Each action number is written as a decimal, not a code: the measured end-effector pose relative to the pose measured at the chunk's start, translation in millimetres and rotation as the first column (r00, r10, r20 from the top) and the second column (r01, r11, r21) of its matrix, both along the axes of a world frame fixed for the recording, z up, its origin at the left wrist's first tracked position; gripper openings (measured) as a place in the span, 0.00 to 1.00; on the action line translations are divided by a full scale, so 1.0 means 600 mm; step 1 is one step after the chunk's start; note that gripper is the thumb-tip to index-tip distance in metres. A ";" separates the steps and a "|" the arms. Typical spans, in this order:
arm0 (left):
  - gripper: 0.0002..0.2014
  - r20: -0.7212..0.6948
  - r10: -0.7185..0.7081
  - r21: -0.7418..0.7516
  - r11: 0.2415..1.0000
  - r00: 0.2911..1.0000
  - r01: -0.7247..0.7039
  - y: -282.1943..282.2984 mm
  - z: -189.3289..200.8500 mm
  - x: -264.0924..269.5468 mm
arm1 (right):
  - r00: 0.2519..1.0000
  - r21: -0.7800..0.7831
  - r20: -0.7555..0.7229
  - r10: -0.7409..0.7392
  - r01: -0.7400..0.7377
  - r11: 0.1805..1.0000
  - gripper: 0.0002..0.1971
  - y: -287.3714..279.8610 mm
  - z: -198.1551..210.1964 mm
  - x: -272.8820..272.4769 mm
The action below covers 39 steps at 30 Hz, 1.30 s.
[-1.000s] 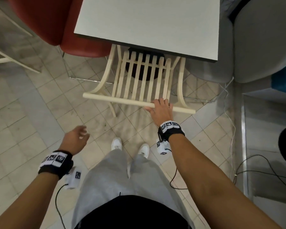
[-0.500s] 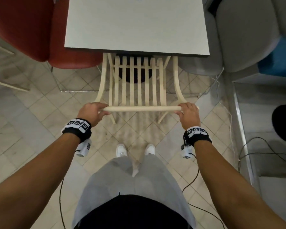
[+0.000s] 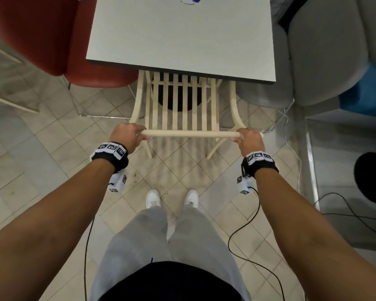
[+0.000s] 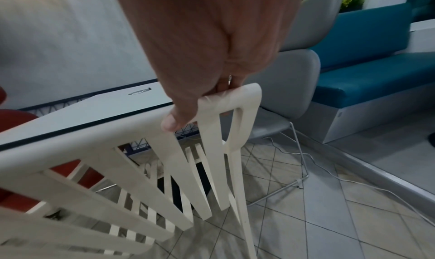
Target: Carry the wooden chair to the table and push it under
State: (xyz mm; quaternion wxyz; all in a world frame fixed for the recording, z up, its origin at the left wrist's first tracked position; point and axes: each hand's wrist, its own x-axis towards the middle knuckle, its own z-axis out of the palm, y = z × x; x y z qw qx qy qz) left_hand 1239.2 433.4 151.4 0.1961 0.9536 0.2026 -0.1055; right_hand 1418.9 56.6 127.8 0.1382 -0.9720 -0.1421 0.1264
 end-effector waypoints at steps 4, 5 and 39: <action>0.22 -0.025 0.000 0.009 1.000 1.000 0.000 0.004 0.001 -0.002 | 1.000 0.019 0.016 0.002 -0.002 1.000 0.17 0.001 0.008 -0.010; 0.21 -0.026 0.005 0.005 1.000 1.000 -0.005 0.006 0.001 -0.005 | 1.000 0.015 0.026 0.013 -0.014 1.000 0.17 0.001 0.009 -0.015; 0.20 0.097 0.025 0.004 1.000 0.995 -0.025 -0.019 0.001 -0.074 | 0.999 0.105 -0.030 0.017 -0.014 0.994 0.18 -0.012 0.021 -0.077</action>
